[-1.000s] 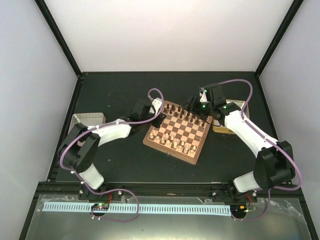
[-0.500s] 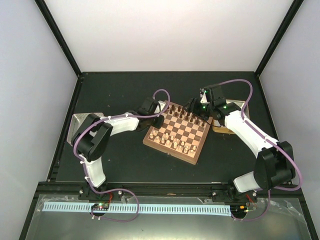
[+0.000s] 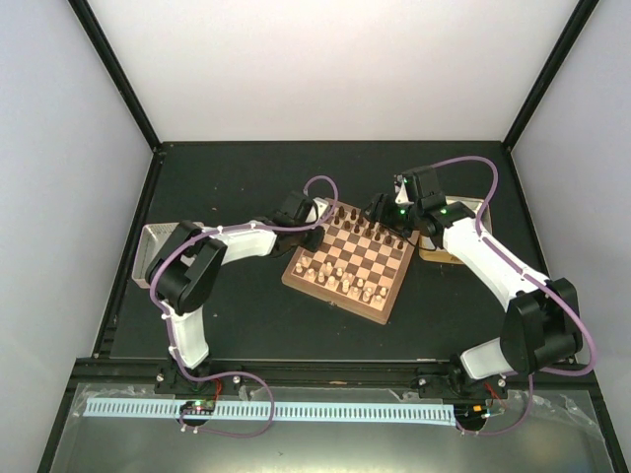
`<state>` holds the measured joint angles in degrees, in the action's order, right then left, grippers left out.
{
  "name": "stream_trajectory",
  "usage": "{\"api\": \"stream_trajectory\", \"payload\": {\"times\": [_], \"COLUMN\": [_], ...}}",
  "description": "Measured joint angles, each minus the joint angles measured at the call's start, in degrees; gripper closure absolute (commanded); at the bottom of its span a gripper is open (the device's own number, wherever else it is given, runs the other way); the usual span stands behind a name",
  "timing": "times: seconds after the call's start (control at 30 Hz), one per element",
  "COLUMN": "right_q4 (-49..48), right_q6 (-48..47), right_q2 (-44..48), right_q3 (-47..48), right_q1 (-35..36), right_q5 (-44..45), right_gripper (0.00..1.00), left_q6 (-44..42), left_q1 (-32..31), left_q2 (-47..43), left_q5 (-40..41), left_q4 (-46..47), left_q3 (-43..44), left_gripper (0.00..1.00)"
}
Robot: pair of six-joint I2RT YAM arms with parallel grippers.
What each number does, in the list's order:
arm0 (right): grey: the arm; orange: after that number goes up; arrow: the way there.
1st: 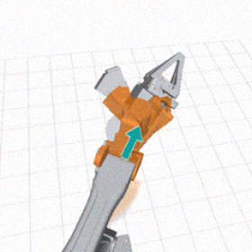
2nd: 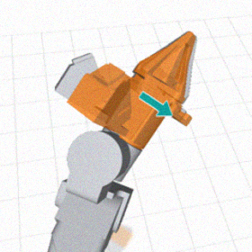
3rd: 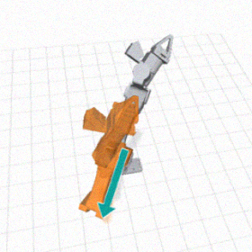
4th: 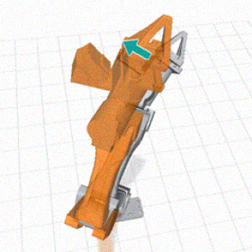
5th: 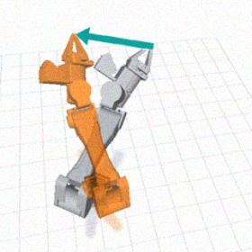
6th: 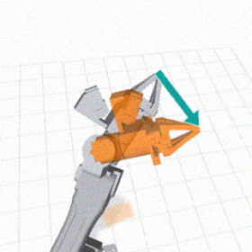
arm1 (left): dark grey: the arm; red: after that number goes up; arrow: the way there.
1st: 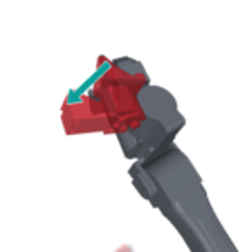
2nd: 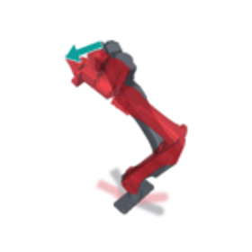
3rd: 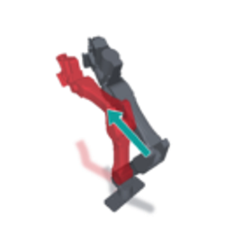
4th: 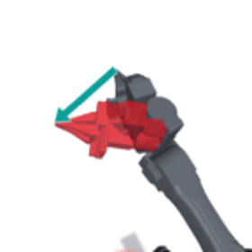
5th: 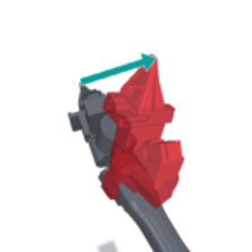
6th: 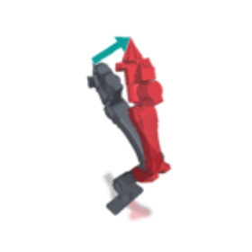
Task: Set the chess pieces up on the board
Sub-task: Place the chess piece on the chessboard, then pick up the chess piece from the chessboard.
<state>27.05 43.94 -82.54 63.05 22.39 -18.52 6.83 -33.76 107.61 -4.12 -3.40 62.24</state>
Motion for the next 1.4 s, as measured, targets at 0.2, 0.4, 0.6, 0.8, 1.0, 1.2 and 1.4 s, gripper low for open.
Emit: {"api": "stream_trajectory", "payload": {"times": [0.2,0.4,0.6,0.8,1.0,1.2,1.4], "right_q4": [0.0,0.0,-0.1,-0.7,-1.3,-1.4,-1.6], "right_q6": [0.0,0.0,0.0,0.0,0.0,0.0,0.0], "right_q2": [0.0,0.0,0.2,0.4,0.4,0.4,0.4], "right_q3": [0.0,0.0,0.0,0.0,-0.2,-0.4,-0.7], "right_q1": [0.0,0.0,0.0,0.0,0.0,0.0,0.0], "right_q5": [0.0,-0.1,-0.5,-0.6,-1.0,-1.1,-1.4], "right_gripper": [0.36,0.36,0.36,0.36,0.36,0.37,0.37], "left_q6": [0.0,0.9,3.0,5.3,6.0,6.4,6.5], "left_q1": [0.0,0.1,0.8,1.2,1.2,1.2,1.2], "left_q2": [-0.3,-2.5,-2.6,-1.4,2.5,5.5,5.7], "left_q5": [0.1,-0.1,-0.7,-2.3,-3.9,-4.0,-4.1], "left_q4": [-0.9,-5.7,-15.0,-22.3,-28.4,-31.6,-32.4], "left_q3": [0.0,0.9,9.9,16.8,19.2,20.2,20.7], "left_gripper": [0.65,0.58,0.55,0.58,0.66,0.79,0.72]}}
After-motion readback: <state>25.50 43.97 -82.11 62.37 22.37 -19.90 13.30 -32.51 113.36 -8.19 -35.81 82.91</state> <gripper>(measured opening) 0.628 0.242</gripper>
